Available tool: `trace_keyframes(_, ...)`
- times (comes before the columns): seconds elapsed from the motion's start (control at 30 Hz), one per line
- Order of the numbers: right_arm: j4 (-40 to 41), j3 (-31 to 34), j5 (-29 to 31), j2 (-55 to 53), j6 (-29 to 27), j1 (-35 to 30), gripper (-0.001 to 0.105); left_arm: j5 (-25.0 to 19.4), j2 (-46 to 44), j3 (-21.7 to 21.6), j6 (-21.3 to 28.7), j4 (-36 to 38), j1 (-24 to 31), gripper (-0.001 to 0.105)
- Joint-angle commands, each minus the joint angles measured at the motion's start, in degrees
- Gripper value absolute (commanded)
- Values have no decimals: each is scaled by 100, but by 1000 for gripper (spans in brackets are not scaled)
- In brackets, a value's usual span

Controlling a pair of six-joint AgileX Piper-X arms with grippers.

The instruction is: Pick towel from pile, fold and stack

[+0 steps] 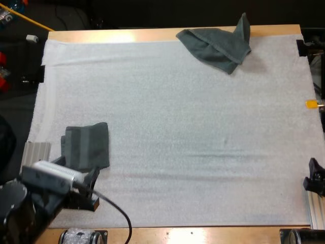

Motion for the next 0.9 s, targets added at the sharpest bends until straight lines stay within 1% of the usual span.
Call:
trace_keyframes(0.0,211,-39,44,-19,55,-26,87,7,-85,-29,-65,134,-27,72)
trace_keyframes(0.07,414,-39,44,-19,63,-26,86,7,-260,-29,-65,287,-27,72)
trace_keyframes(0.2,470,-39,22,-142,63,-26,86,7,-527,-29,-34,509,-27,72)
trace_keyframes(0.37,449,-39,-463,-599,34,-26,86,7,-934,-29,211,685,-27,71)
trace_keyframes(0.47,416,-39,-565,-987,-45,-26,86,7,-1215,-29,443,686,-27,71)
trace_keyframes(0.63,416,-39,-566,-1585,-60,-26,86,7,-1726,-33,667,686,-27,71)
trace_keyframes(0.73,416,-48,-566,-1965,-47,-26,86,7,-2020,-43,682,686,-27,71)
trace_keyframes(0.87,416,-45,-566,-2391,110,-26,86,7,-2395,-43,682,727,-27,71)
